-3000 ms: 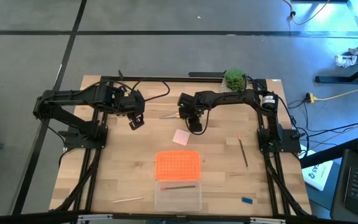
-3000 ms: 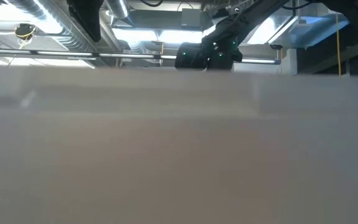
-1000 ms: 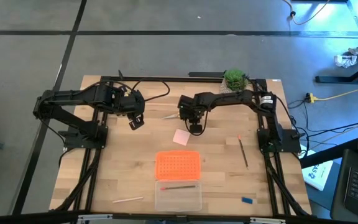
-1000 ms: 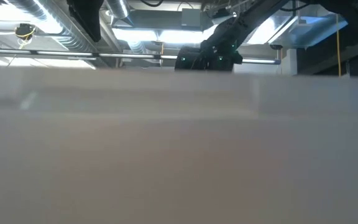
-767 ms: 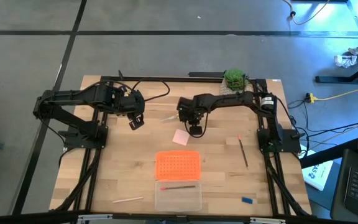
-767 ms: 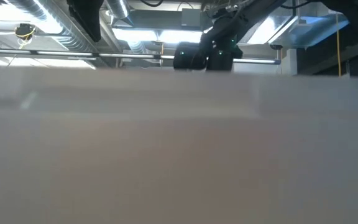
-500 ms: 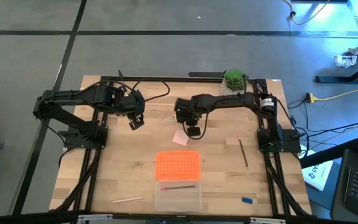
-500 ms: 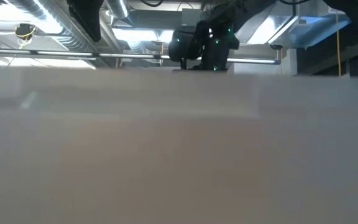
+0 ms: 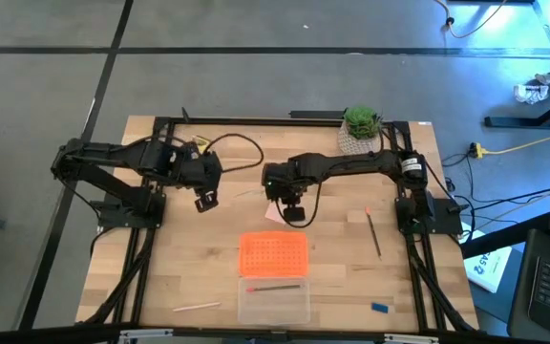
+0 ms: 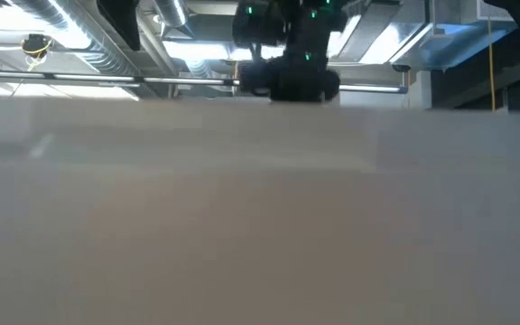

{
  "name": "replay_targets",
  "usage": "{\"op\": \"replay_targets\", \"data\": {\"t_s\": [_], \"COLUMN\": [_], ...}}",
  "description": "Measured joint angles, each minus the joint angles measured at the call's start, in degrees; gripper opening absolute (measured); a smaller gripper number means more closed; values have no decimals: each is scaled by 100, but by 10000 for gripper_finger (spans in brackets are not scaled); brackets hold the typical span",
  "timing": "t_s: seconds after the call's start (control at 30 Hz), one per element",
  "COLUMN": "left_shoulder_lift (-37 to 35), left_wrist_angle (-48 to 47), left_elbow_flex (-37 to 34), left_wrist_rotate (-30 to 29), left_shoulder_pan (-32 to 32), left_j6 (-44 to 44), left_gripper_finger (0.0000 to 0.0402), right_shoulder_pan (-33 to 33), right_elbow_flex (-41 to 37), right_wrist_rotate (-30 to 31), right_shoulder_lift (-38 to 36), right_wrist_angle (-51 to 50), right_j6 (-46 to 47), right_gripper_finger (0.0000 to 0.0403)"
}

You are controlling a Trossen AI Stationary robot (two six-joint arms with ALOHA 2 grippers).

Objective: Pack school essentials
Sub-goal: Put the yellow scissors into the supply box

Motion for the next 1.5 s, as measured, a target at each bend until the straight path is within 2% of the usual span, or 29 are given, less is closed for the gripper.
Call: {"op": "replay_targets", "data": {"t_s": [0.47,0.9,1.17,1.5], "left_shoulder_lift": [-136,-83,-91,-85], "left_wrist_angle": [-52,86,887,2201], "left_elbow_flex": [0,0,-397,-1287], "left_wrist_rotate": [-55,-341,-357,-348], "left_shoulder_pan": [-1458,-2530,-3178,-3523], "left_j6": [-762,-1336,-1301,-1132], "left_gripper_finger": [104,104,104,104], "right_shoulder_pan": [1172,2322,2958,3449], "right_elbow_flex": [352,351,349,349], "right_wrist_rotate": [-5,-6,-13,-13], "right_shoulder_lift": [-1,-2,-1,-2], "right_wrist_angle": [-289,-216,122,813], "right_j6": [1278,3056,4043,4676], "right_gripper_finger": [25,25,26,26]}}
